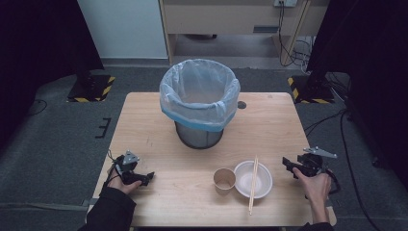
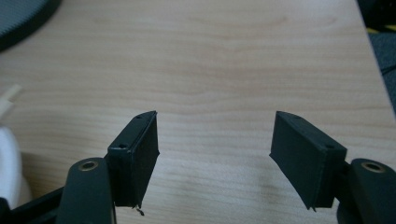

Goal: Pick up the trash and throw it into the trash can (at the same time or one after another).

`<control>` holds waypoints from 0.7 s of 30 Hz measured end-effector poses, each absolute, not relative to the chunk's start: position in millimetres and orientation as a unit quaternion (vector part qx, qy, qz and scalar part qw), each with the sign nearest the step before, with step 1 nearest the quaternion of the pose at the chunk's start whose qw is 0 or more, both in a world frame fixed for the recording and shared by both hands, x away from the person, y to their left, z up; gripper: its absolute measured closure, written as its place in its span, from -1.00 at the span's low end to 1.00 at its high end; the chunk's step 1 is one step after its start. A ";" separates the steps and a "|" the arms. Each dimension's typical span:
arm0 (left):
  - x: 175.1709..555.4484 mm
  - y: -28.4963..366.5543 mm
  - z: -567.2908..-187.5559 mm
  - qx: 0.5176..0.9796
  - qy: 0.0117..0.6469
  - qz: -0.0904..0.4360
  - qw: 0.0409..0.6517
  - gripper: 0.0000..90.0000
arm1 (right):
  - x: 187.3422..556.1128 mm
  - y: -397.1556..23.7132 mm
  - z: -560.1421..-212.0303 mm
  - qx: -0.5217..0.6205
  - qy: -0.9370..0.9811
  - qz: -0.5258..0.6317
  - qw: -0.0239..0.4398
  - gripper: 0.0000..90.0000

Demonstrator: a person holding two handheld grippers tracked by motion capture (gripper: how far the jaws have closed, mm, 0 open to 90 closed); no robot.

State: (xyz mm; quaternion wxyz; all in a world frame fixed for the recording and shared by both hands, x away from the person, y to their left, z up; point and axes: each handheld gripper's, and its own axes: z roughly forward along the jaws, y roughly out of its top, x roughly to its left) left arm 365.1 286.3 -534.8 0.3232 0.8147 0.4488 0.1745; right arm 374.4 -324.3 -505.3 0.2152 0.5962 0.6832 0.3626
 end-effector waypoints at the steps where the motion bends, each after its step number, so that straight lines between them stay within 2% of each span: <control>1: 364.5 285.6 -534.5 0.817 0.446 0.172 0.323 -1.00 | 372.9 -323.5 -502.3 0.594 0.683 0.365 0.217 -0.29; 15: 360.7 285.7 -535.9 0.816 0.441 0.176 0.330 -1.00 | 345.5 -287.9 -471.4 0.565 0.690 0.397 0.215 -0.34; 21: 360.9 285.6 -535.7 0.817 0.441 0.175 0.329 -1.00 | 330.9 -272.7 -464.3 0.550 0.698 0.398 0.228 -0.34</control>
